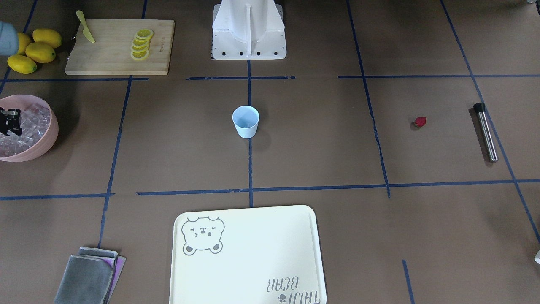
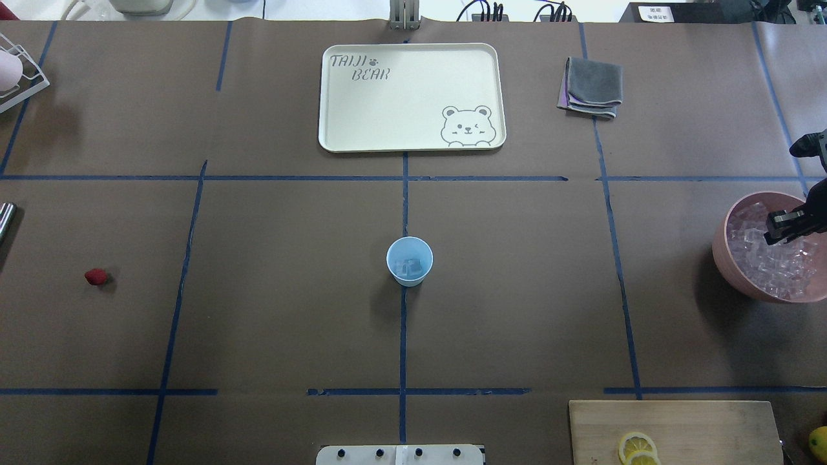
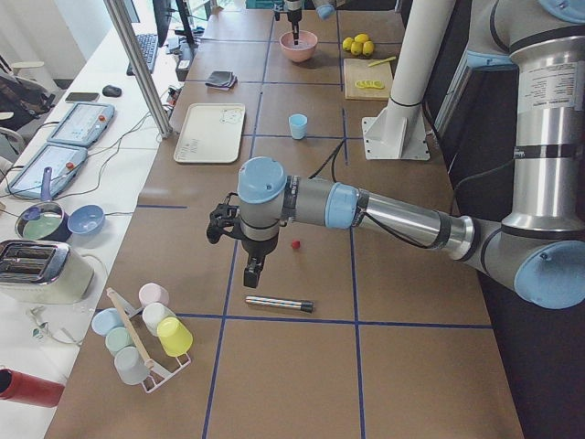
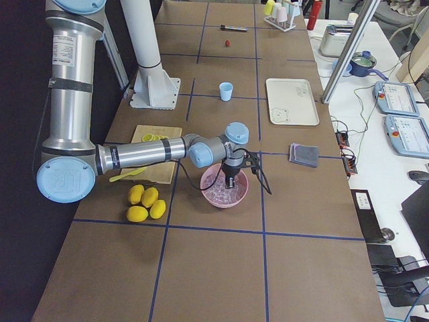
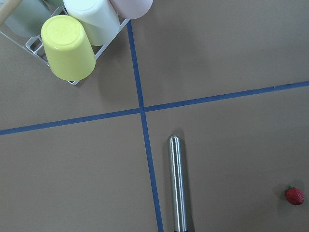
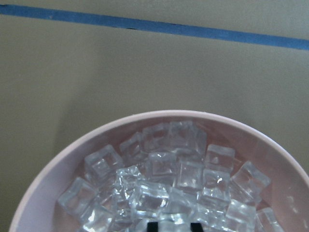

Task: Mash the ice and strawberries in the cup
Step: 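Lower the right gripper into the bowl and pinch a third ice cube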

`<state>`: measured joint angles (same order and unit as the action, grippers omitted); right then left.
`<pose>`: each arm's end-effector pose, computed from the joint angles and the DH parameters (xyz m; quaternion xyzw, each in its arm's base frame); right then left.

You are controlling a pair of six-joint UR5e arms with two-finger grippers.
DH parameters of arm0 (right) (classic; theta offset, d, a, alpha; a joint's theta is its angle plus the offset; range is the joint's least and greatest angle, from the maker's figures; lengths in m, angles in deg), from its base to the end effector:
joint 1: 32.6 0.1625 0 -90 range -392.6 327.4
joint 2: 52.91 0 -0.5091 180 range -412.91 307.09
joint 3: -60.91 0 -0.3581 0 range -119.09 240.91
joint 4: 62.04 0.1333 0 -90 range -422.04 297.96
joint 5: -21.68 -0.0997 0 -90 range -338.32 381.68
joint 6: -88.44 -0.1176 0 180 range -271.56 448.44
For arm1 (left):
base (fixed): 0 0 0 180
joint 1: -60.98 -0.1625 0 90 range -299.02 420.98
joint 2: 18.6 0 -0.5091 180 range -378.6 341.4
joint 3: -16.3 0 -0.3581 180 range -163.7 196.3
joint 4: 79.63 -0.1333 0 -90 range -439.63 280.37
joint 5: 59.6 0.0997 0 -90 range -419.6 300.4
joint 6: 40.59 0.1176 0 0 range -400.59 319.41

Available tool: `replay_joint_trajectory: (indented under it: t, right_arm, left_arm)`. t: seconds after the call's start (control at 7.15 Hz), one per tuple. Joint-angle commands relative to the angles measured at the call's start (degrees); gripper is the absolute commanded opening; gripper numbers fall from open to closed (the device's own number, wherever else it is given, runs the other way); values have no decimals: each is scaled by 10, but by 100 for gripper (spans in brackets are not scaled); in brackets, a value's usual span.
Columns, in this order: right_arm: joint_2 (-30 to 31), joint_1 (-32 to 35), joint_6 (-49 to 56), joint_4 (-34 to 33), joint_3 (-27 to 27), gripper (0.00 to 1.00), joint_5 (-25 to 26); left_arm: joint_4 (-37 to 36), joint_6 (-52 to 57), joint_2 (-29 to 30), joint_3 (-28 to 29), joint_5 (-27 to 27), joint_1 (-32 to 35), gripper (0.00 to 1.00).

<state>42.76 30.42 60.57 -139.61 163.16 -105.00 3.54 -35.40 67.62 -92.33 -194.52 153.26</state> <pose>-0.1391 -0.4122 0.6848 -0.0038 -0.3477 -0.0447 0.9365 -0.0670 -0.4206 0.6473 0.0893 0.3761 0.0501 0.9209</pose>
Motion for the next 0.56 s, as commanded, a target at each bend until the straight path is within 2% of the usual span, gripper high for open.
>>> replay_joint_trajectory:
  t: [0.0,0.14,0.42]
  right_arm:
    - [-1,29,1,-6,11,0,-6]
    - [1,53,0,-15,41,0,-31]
    - [-28,59,-2,-136,131,0,-33]
  left_arm:
    - [0,0,0,0,0,0,100]
    - [0,0,0,0,-1,0,100]
    - [0,0,-1,0,-3,0,100]
